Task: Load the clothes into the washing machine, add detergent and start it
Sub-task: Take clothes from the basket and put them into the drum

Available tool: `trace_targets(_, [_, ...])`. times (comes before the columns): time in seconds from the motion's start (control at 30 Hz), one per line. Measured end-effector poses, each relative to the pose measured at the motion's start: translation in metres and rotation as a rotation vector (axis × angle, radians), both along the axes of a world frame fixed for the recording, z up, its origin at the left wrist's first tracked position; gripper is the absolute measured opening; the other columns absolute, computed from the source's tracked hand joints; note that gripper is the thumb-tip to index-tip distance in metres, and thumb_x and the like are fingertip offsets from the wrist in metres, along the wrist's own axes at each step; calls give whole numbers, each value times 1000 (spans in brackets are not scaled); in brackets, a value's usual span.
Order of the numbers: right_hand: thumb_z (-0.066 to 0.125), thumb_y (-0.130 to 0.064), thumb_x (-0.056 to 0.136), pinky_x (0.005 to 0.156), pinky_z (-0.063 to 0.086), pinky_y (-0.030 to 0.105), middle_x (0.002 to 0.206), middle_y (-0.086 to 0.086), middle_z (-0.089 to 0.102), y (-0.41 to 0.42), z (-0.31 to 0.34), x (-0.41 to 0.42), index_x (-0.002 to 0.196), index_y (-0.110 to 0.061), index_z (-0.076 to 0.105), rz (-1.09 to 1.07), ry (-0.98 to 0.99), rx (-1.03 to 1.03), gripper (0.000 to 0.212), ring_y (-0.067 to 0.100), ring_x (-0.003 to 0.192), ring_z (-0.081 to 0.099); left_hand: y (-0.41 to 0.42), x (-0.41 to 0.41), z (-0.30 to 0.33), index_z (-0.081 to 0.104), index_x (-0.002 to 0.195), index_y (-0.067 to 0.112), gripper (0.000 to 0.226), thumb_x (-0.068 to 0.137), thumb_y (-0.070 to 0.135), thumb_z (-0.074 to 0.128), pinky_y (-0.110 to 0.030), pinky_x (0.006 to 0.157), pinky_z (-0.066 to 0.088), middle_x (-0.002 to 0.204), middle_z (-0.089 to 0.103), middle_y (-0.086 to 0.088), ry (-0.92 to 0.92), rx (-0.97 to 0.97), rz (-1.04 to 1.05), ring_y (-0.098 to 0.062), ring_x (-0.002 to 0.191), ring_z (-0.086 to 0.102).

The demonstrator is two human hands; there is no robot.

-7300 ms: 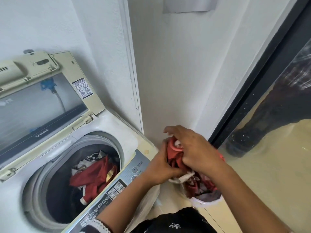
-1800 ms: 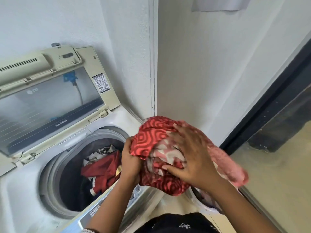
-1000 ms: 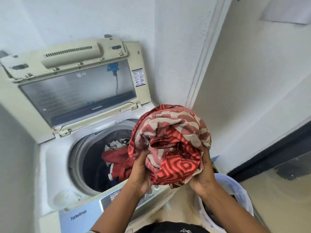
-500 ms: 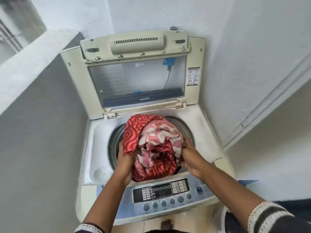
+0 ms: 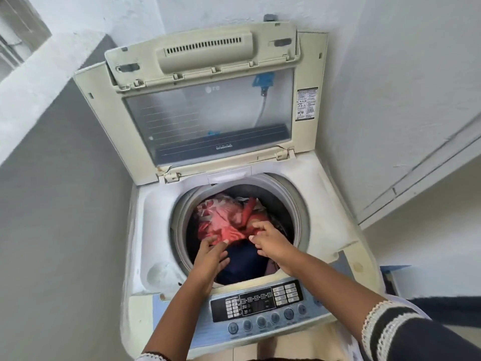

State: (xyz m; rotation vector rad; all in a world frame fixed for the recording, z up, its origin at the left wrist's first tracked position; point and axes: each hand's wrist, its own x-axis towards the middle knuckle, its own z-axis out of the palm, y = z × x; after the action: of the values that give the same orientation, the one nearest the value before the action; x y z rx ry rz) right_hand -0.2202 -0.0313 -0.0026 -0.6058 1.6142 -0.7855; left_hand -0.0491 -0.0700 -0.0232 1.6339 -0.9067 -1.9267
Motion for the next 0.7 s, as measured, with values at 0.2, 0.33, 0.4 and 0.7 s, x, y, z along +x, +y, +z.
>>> trace_targets(0.2, [58, -7, 96, 56, 54, 26, 93, 11, 65, 34, 29, -41, 110, -16, 64, -72, 149, -229, 18, 16, 68, 63, 7, -24, 11, 56, 119, 13, 24, 96, 16, 61, -30, 82, 52, 117, 63, -14, -15, -78, -95, -23, 101, 64])
trace_targets(0.33, [58, 0, 92, 52, 46, 22, 82, 0, 71, 65, 44, -77, 103, -20, 69, -154, 272, -376, 25, 10, 52, 52, 25, -55, 29, 56, 121, 17, 26, 95, 20, 61, -33, 90, 53, 118, 65, -9, 61, -142, -233, -22, 107, 66])
trace_targets(0.4, [55, 1, 93, 52, 44, 29, 82, 0, 72, 80, 44, -93, 101, -24, 70, -205, 292, -397, 30, 18, 53, 48, 35, -77, 40, 56, 122, 17, 27, 96, 20, 60, -32, 90, 54, 118, 66, -9, 108, -181, -332, -21, 107, 67])
trace_targets(0.7, [59, -2, 93, 60, 44, 24, 80, -5, 73, 178, 40, -155, 99, -25, 70, -465, 397, -399, 26, 14, 57, 55, 101, -180, 61, 60, 119, 17, 31, 89, 13, 66, -36, 91, 53, 117, 68, -8, 218, -249, -645, -25, 106, 66])
